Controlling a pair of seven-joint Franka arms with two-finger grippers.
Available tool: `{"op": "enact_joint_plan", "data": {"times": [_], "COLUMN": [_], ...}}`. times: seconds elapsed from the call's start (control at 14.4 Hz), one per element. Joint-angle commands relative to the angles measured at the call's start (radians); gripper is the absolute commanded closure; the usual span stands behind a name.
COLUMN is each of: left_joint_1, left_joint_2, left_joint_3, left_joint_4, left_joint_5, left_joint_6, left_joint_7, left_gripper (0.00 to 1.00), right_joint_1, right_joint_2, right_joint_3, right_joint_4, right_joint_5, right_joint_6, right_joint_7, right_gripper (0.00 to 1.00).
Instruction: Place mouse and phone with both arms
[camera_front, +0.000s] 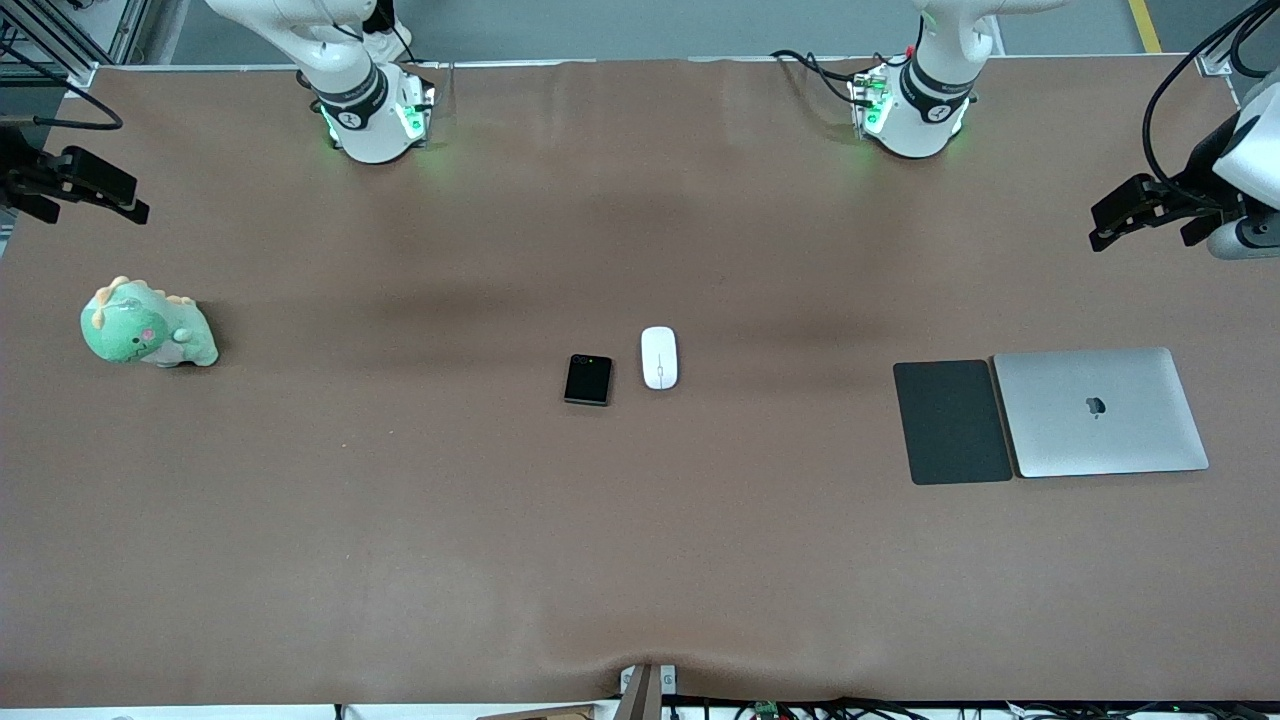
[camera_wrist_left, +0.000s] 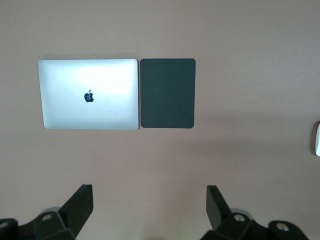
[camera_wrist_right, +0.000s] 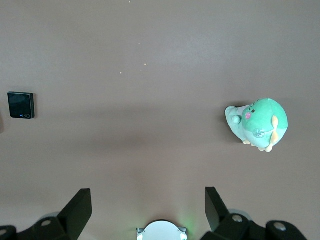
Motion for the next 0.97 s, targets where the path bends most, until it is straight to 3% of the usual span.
{"op": "enact_joint_plan", "data": {"times": [0.0, 0.49, 0.9], "left_joint_1": [0.006, -0.003, -0.016], "left_joint_2": [0.012, 0.053, 0.076], "left_joint_3": [-0.001, -0.001, -0.012], "left_joint_4": [0.027, 0.075, 0.059], "left_joint_5": [0.006, 0.021, -0.009], "left_joint_6": [-0.023, -0.036, -0.041], "left_joint_7": [0.024, 0.013, -0.004], "left_gripper": [0.00, 0.00, 0.00], "right_joint_1": [-0.005, -0.007, -0.009], "right_joint_2": [-0.020, -0.020, -0.020], "right_joint_3": [-0.001, -0.003, -0.004], "right_joint_4": [-0.009, -0.011, -0.012], "right_joint_5": [0.003, 0.003, 0.003], "right_joint_6": [0.001, -0.002, -0.005], "right_joint_7": [-0.008, -0.008, -0.008], "right_gripper": [0.00, 0.00, 0.00]}}
